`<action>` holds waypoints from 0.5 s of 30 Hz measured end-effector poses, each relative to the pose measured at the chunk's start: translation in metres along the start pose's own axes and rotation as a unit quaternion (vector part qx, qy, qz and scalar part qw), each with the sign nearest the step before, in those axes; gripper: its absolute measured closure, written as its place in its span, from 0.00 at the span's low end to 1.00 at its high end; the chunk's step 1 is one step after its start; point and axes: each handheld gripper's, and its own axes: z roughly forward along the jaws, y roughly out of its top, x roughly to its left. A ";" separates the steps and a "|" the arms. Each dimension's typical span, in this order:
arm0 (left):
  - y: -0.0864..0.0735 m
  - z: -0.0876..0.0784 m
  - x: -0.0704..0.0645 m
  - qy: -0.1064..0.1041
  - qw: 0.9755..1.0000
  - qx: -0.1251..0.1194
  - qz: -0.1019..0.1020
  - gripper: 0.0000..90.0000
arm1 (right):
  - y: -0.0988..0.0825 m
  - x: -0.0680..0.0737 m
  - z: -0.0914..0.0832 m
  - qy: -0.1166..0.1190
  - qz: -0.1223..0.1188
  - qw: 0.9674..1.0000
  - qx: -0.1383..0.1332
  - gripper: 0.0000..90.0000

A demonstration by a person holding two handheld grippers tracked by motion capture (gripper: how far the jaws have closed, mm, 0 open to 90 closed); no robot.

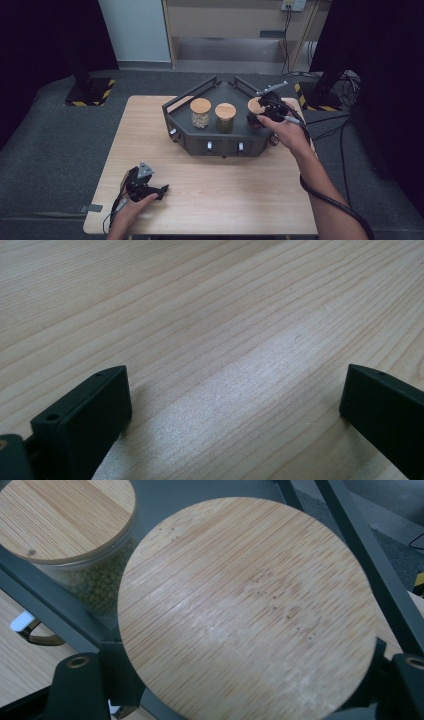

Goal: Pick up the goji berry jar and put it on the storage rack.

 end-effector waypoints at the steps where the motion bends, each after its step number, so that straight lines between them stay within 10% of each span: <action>1: 0.000 0.000 0.000 0.000 1.000 0.000 0.000 0.00 | 0.000 0.000 0.001 0.000 0.001 1.000 0.000 0.29; 15: 0.000 0.000 0.000 0.000 1.000 0.001 0.001 0.00 | -0.005 -0.001 0.015 0.006 0.011 1.000 0.000 0.29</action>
